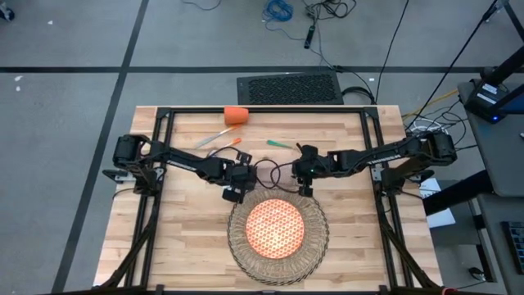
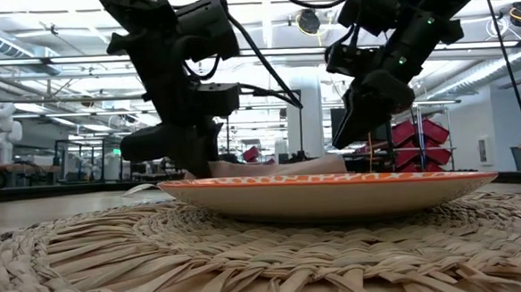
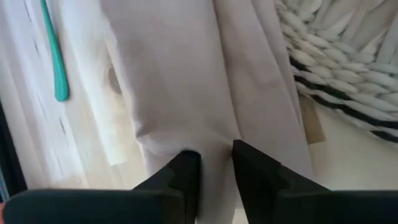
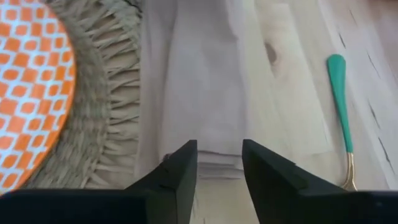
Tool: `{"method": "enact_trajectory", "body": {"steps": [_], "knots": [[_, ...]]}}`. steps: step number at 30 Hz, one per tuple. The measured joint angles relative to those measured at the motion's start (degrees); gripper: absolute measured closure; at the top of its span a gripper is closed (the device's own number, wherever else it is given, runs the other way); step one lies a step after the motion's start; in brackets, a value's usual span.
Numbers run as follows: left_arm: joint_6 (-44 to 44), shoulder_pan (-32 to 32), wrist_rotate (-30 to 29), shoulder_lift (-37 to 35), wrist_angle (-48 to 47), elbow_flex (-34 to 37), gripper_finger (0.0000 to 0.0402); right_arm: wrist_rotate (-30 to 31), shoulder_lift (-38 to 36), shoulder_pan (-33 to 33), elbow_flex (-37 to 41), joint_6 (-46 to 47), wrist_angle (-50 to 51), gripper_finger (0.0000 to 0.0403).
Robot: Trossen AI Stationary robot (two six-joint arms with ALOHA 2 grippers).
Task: Set table place
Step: Fold the napkin
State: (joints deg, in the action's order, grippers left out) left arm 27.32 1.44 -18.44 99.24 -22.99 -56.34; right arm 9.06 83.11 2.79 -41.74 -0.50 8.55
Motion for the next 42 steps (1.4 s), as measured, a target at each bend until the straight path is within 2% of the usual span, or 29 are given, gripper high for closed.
{"method": "enact_trajectory", "body": {"steps": [3,12,17,22,33,42], "knots": [[0.0,1.0,-1.0,0.0,0.7,0.0,0.0321,-1.2,0.2,1.6,0.0,2.1,-0.4,0.0286],[1.4,2.7,-9.3,0.0,2.0,0.0,0.0322,-13.9,0.5,7.6,0.0,8.7,-1.9,0.0286],[2.7,3.4,-13.4,0.0,3.4,0.0,0.0323,-16.9,0.5,10.3,0.9,10.6,-2.1,0.0286],[4.6,4.2,-16.8,0.0,5.5,0.0,0.0323,-24.7,1.8,13.0,5.1,13.6,-9.8,0.0286],[6.1,5.2,-21.9,0.0,6.5,0.0,0.0323,-31.1,4.8,16.1,11.6,18.3,-26.8,0.0286],[6.5,6.5,-25.6,0.0,8.6,0.0,0.0323,-30.6,5.2,16.4,11.8,17.5,-26.2,0.0286]]}}
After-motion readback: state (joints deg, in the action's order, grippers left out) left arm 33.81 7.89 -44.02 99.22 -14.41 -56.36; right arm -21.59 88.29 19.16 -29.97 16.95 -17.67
